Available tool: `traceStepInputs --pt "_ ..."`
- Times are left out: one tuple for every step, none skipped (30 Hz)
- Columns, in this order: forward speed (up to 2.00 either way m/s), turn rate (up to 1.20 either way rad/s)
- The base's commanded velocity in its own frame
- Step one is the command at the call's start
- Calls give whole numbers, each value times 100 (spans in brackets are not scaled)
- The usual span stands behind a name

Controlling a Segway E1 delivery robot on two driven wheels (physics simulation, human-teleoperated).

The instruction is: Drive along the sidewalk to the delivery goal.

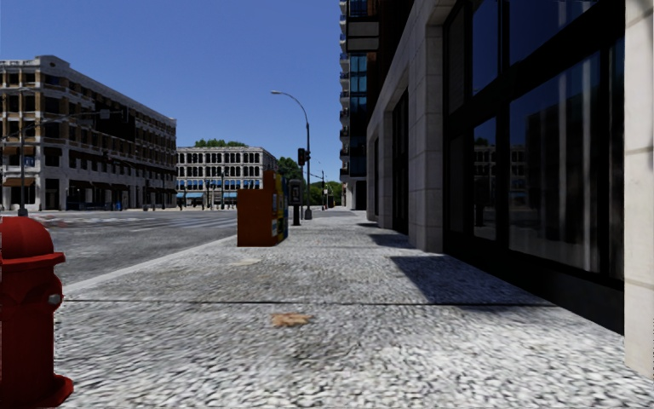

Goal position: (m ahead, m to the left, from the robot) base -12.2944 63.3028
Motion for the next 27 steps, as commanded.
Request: traceStepInputs --pt "200 0" --pt "200 0" --pt "200 0" --pt "200 0" --pt "200 0" --pt "200 0" --pt "200 0" --pt "200 0" --pt "200 0" --pt "200 0" --pt "200 0" --pt "200 0" --pt "200 0" --pt "200 0" --pt "200 0" --pt "200 0" --pt "200 0" --pt "200 0" --pt "200 0" --pt "200 0" --pt "200 0" --pt "200 0" --pt "200 0" --pt "200 0" --pt "200 0" --pt "200 0" --pt "200 0"
